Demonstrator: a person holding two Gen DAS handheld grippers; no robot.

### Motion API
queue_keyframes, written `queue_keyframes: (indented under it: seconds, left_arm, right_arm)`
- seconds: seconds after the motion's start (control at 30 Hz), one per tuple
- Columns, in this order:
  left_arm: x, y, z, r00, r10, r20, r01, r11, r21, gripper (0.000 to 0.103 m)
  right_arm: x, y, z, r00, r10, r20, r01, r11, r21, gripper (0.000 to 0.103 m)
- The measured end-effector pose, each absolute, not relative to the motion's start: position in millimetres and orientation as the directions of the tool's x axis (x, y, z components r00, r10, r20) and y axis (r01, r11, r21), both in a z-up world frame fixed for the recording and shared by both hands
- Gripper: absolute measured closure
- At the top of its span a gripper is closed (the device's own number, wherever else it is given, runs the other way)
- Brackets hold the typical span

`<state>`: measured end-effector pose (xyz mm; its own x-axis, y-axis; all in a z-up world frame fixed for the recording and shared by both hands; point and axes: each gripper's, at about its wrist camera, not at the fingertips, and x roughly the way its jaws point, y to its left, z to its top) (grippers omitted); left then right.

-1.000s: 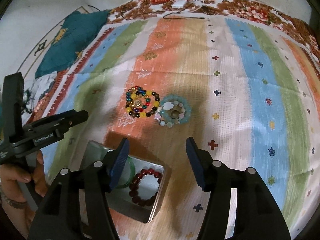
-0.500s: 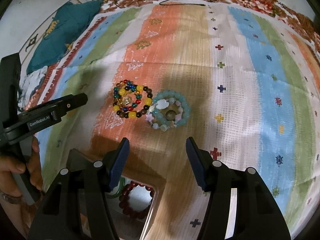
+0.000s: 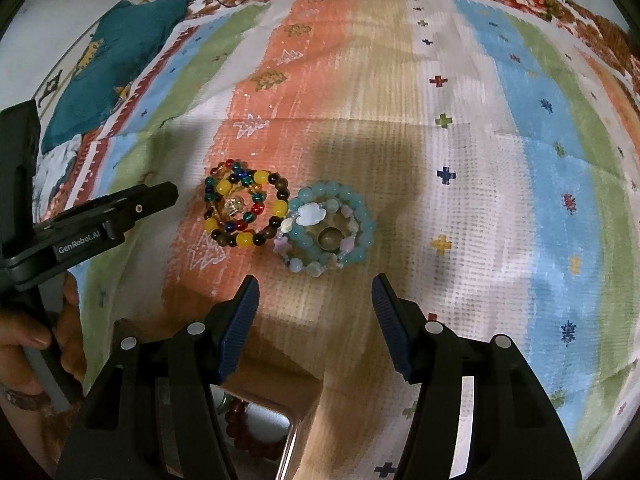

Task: Organize jewelry
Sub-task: 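Move the left gripper to a multicolour bead bracelet while the right gripper approaches the light-blue bracelet, then grasp the multicolour bracelet with the left gripper while the right gripper grasps the white bead bracelet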

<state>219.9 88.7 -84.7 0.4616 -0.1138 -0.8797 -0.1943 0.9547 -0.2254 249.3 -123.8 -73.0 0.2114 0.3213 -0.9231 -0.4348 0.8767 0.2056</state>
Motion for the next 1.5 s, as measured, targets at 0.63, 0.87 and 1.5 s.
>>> queue_keyframes:
  seconds: [0.63,0.87,1.5]
  left_arm:
    - [244,87,-104,0.429,-0.126,-0.894,-0.177,0.959,-0.221,0.049]
    - [252,86,-113,0.409,-0.133,-0.903,-0.171,0.961,-0.22,0.064]
    - [255,80,-106,0.416,-0.181,-0.891,-0.1,0.965,-0.242,0.094]
  right_arm:
    - [270,-119,-97,0.175,0.3,-0.938,-0.413,0.887,0.207,0.051]
    - [278,-119,-107,0.149,0.293,-0.944,-0.407,0.889,0.212,0.064]
    - [277,-116,-107,0.152,0.281,-0.948,-0.44,0.878,0.19,0.091]
